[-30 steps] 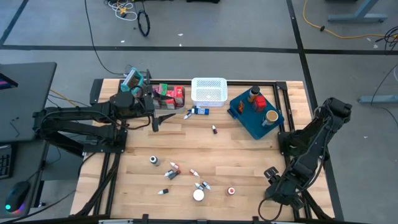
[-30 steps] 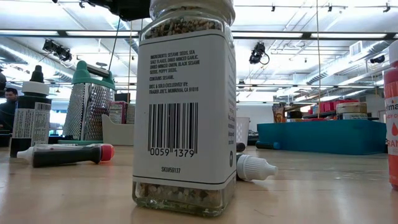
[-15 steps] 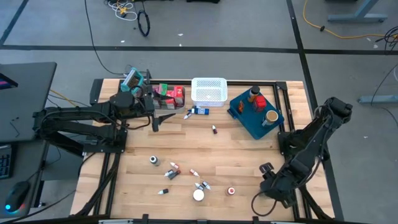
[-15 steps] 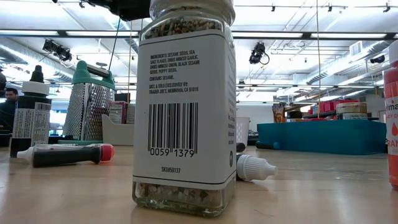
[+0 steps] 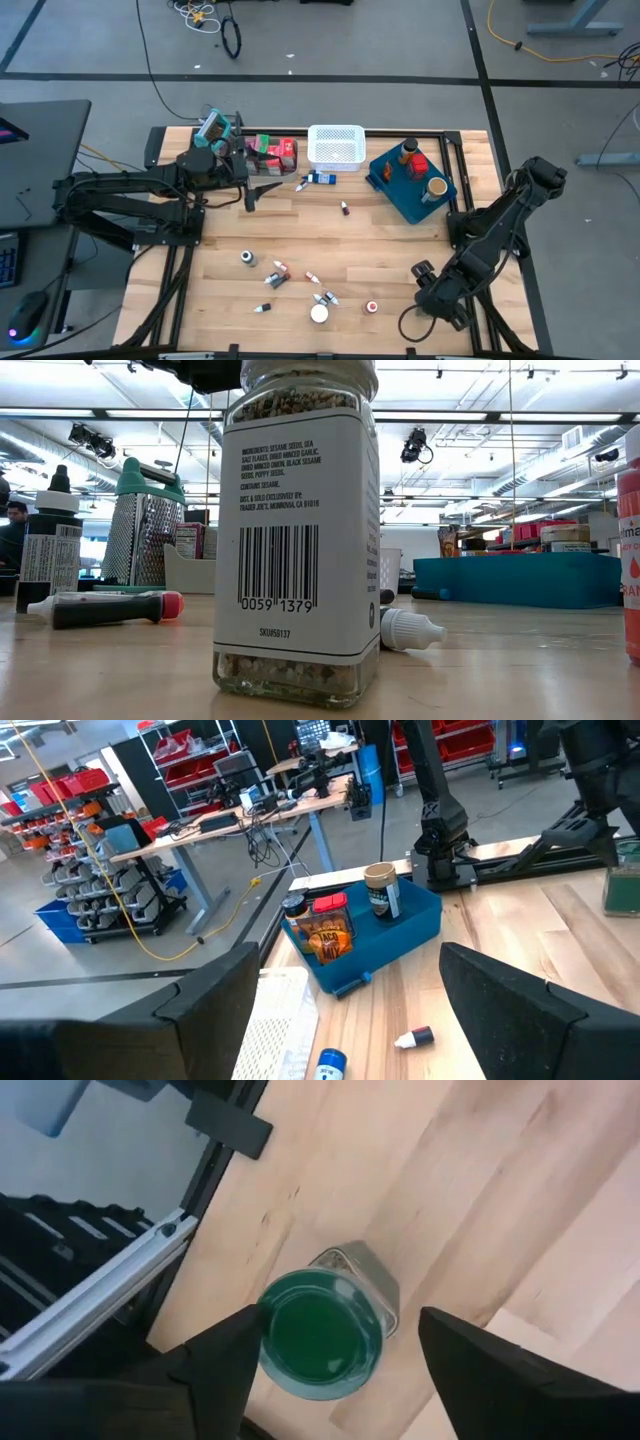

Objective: Pick & Place Kitchen Items
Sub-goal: Put the green seasoning bottle into the blue bin

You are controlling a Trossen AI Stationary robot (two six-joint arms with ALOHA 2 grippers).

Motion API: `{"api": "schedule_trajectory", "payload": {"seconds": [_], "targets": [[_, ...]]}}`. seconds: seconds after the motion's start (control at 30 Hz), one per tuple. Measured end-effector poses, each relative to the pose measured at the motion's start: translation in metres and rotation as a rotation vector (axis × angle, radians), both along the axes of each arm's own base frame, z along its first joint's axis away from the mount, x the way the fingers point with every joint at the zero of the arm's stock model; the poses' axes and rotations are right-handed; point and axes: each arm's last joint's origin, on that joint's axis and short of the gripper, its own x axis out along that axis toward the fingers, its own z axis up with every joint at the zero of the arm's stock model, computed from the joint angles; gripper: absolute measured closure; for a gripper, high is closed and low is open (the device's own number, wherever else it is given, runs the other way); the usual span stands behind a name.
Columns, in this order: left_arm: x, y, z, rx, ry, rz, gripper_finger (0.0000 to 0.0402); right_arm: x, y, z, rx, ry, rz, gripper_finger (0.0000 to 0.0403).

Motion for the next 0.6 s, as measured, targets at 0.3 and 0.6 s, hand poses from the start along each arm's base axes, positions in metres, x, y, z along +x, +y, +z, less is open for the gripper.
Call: {"api": "schedule_trajectory", "payload": {"seconds": [0.3, 0.6], "targets": [[0.0, 0.0, 0.0, 0.003, 0.001, 0.0, 0.0085, 0.004, -0.001, 0.022, 0.004, 0.043, -0.012, 0.0119], [0.0, 0.0, 0.0, 0.02, 0.008, -0.002, 0.0085, 0.0, 0.007, 0.021, -0.002, 0.066, -0.029, 0.0132]]}}
